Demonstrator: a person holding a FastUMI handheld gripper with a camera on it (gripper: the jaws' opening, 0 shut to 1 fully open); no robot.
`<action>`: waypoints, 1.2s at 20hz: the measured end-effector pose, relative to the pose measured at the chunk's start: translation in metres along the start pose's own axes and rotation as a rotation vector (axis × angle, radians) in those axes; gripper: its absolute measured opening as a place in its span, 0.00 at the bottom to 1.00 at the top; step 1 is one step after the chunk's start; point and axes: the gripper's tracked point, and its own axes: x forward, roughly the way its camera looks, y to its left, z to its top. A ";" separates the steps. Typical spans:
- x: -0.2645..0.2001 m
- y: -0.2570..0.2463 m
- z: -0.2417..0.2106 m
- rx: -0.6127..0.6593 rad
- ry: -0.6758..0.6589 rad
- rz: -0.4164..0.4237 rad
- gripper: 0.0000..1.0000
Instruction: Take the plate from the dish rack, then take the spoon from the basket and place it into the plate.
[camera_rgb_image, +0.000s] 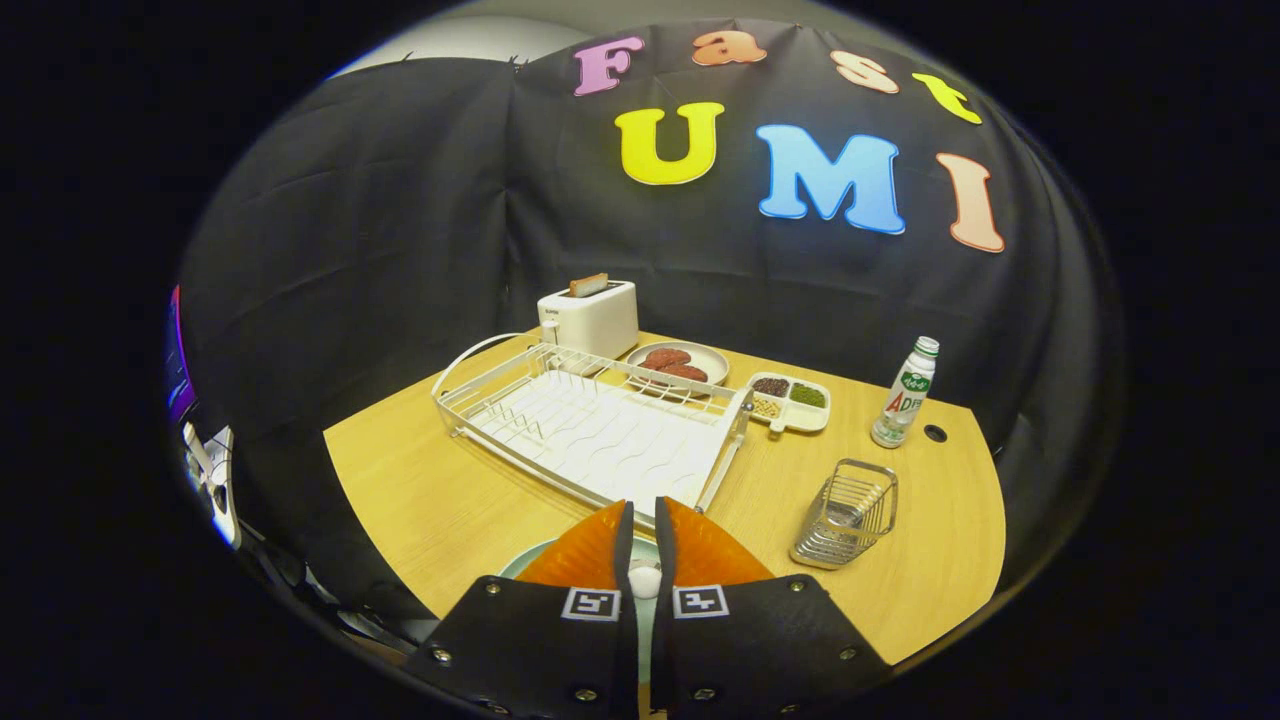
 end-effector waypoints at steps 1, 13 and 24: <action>0.005 0.004 -0.003 0.000 0.011 0.007 0.05; 0.040 0.023 -0.032 -0.009 0.093 0.004 0.14; -0.005 -0.043 0.034 0.102 -0.093 -0.209 0.18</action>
